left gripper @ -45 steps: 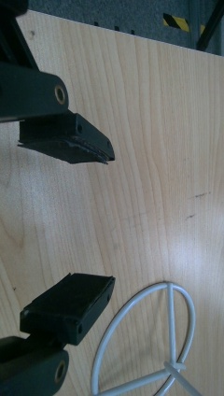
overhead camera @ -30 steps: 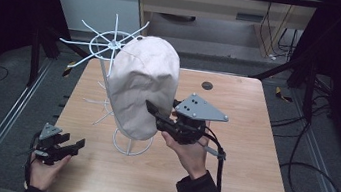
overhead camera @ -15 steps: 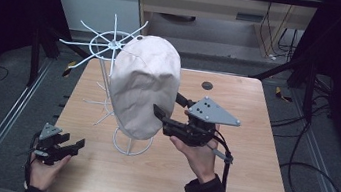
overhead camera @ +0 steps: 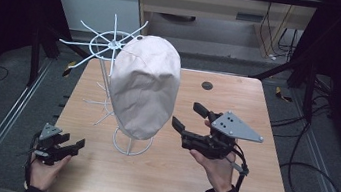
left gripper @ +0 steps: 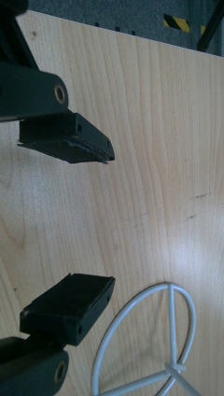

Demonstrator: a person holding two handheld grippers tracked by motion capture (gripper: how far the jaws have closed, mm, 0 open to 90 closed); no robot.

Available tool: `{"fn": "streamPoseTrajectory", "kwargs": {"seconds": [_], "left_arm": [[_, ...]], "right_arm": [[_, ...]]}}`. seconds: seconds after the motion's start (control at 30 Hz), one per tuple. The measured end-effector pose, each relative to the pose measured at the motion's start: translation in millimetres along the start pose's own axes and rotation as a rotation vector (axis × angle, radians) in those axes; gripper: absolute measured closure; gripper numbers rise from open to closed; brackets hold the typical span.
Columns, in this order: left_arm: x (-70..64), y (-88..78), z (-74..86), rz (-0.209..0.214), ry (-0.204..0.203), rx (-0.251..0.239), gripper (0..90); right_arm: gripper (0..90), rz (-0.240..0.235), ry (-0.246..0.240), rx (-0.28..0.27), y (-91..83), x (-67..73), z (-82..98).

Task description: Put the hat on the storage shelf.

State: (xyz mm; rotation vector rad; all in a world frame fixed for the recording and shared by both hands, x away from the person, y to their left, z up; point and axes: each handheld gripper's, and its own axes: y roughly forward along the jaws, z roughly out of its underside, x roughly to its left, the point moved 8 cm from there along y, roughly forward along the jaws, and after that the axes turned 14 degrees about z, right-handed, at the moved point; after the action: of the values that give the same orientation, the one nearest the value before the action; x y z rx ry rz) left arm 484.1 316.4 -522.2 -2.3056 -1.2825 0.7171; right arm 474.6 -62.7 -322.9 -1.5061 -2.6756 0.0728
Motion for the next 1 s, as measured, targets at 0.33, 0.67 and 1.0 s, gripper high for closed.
{"fn": "streamPoseTrajectory", "kwargs": {"seconds": [0.33, 0.67, 1.0], "left_arm": [[-0.2, -0.6, -0.1, 0.0, 0.002, -0.002, 32.7], [-0.3, -1.2, -0.1, 0.006, 0.009, -0.006, 33.7], [0.0, 0.9, 2.1, 0.002, 0.036, 0.015, 37.2]], "right_arm": [[22.9, 0.089, 0.003, 0.091, -5.2, -36.7, 33.7], [23.4, 0.232, 0.009, 0.243, 4.4, -82.5, 88.7], [23.2, 0.352, 0.039, 0.398, 6.8, -131.6, 149.0]]}}
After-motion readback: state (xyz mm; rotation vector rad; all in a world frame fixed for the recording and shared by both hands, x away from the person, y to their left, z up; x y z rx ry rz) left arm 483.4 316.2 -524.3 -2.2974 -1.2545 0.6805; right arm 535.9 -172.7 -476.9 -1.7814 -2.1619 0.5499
